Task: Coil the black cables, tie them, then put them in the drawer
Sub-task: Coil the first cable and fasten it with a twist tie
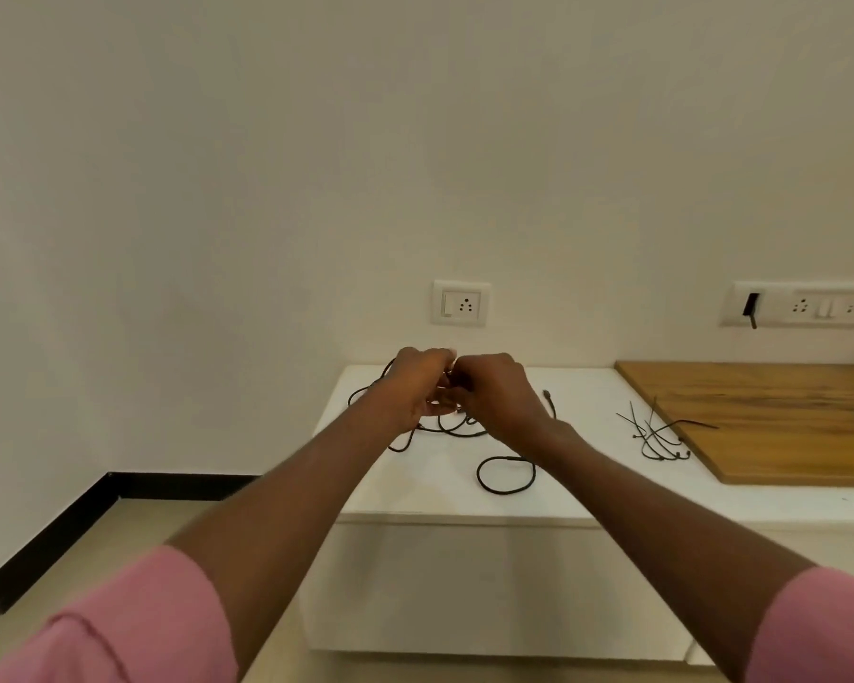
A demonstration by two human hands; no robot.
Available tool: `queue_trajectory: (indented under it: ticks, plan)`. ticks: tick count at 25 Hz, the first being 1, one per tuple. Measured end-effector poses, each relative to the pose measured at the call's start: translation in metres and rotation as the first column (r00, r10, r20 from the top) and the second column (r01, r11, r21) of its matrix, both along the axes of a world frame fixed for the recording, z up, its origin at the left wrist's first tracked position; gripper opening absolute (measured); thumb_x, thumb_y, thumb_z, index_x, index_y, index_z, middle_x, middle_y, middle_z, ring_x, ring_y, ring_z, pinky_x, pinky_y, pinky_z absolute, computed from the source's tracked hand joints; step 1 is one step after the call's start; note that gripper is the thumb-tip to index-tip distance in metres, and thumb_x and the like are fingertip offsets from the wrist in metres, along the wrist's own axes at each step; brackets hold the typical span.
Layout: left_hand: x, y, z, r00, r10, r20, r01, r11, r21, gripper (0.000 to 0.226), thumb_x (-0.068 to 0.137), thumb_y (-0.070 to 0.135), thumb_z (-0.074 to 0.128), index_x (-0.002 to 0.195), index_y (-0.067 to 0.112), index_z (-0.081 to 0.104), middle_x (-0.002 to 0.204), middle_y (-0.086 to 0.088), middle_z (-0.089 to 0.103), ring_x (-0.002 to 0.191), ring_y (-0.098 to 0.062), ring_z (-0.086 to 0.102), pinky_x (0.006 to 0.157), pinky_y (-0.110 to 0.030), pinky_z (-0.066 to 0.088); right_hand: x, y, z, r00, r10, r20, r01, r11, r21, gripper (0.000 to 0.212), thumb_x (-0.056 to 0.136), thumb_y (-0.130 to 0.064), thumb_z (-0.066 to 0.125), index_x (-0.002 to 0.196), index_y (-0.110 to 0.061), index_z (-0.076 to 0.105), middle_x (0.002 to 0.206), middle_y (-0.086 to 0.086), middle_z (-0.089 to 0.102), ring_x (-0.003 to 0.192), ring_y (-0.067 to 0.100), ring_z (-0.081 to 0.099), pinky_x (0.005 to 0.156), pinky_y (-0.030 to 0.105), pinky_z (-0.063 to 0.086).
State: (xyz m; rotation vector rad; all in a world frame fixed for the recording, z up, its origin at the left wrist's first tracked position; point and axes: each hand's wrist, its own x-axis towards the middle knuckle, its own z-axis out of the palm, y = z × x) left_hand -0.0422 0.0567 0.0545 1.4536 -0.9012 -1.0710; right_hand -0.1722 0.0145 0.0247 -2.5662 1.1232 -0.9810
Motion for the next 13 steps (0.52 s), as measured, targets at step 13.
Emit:
queue_trajectory:
  ticks: [13]
  plan:
    - [0.046,-0.021,-0.029,0.655,-0.212,0.725,0.39,0.917,-0.084,0.032,0.104,0.029,0.055,0.079,0.024,0.074,0.062,0.012,0.055,0.06,-0.01,0.046,0.063,-0.029,0.038,-0.006,-0.049,-0.015,0.993,0.114,0.033,-0.11,0.99,-0.088,0.02,0.096,-0.015,0.063,0.109,-0.022,0.076,0.114,-0.012,0.072,0.088,0.012,0.067,0.076,0.037,0.055]
